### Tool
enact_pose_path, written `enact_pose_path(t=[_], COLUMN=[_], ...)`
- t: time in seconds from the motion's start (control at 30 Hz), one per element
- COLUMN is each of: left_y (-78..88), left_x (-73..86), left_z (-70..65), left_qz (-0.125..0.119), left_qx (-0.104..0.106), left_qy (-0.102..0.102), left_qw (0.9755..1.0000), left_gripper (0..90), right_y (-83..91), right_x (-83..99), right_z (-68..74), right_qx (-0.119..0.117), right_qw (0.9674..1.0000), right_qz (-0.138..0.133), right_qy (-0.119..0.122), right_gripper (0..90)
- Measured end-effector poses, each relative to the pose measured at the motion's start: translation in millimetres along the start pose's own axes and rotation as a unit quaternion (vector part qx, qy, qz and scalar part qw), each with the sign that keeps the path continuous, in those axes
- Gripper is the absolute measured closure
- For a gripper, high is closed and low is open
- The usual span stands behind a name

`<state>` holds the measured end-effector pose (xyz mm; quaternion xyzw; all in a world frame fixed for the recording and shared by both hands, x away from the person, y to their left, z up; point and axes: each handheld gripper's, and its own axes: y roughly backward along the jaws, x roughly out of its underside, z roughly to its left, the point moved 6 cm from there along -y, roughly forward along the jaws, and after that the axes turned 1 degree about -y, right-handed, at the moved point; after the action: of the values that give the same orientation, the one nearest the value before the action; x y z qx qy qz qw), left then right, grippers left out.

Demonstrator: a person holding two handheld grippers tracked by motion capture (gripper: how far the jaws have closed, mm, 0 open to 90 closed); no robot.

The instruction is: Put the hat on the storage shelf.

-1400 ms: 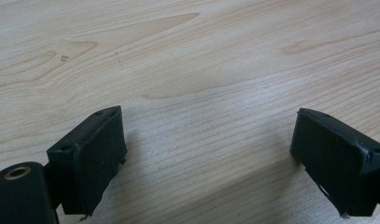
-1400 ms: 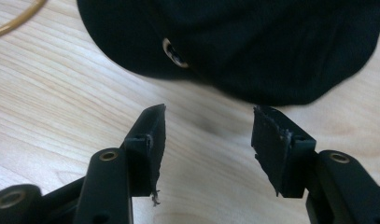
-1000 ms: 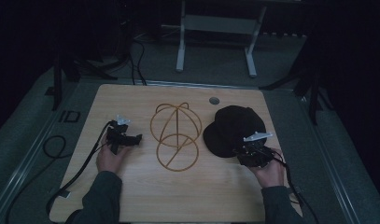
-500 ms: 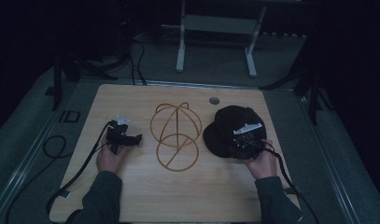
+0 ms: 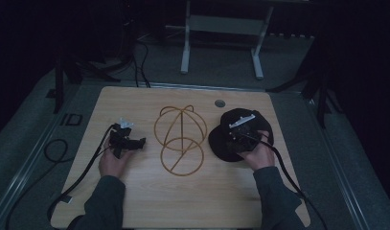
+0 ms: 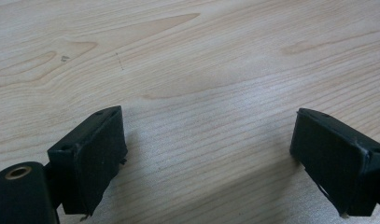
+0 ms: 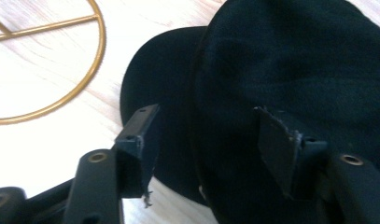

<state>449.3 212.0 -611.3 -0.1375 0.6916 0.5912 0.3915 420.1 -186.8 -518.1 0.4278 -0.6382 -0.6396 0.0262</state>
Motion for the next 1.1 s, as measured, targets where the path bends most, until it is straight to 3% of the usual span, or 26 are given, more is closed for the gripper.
enact_pose_path(t=[0.17,0.37,0.53,0.57,0.63,0.77,0.97,1.1], left_y=[0.0,-0.1,0.0,-0.1,-0.1,-0.1,-0.1,-0.1], left_x=[0.0,-0.1,-0.1,-0.1,-0.1,-0.2,-0.1,-0.1], left_z=[0.1,0.1,0.1,0.1,0.2,0.2,0.2,0.2], left_qz=[0.0,-0.001,0.0,0.0,0.0,-0.001,-0.001,-0.001], left_qx=[0.0,0.0,0.0,0.0,0.0,0.0,0.0,0.0], left_qy=[0.0,0.0,0.0,0.0,0.0,0.0,0.0,0.0], left_qw=[1.0,1.0,1.0,1.0,1.0,1.0,1.0,1.0], left_gripper=[10.0,10.1,10.2,10.2,10.2,10.3,10.3,10.3], right_y=[-14.7,-22.2,-33.7,-39.5,-42.1,-45.3,-49.2,-50.6], right_x=[-1.5,-5.4,-7.4,-7.1,-6.8,-8.2,-9.2,-9.3], right_z=[-4.2,-6.1,-8.8,-11.4,-12.2,-15.7,-18.6,-18.9], right_qx=[-0.009,-0.019,-0.047,-0.066,-0.083,-0.111,-0.134,-0.166], right_qw=[0.9996,0.999,0.9965,0.9943,0.9924,0.9884,0.9839,0.9783], right_qz=[0.027,0.04,0.069,0.083,0.091,0.1,0.11,0.115], right_qy=[-0.003,-0.003,-0.003,-0.009,-0.011,-0.029,-0.042,-0.048], right_gripper=[37.9,39.4,45.9,53.2,58.2,59.5,62.3,76.2])
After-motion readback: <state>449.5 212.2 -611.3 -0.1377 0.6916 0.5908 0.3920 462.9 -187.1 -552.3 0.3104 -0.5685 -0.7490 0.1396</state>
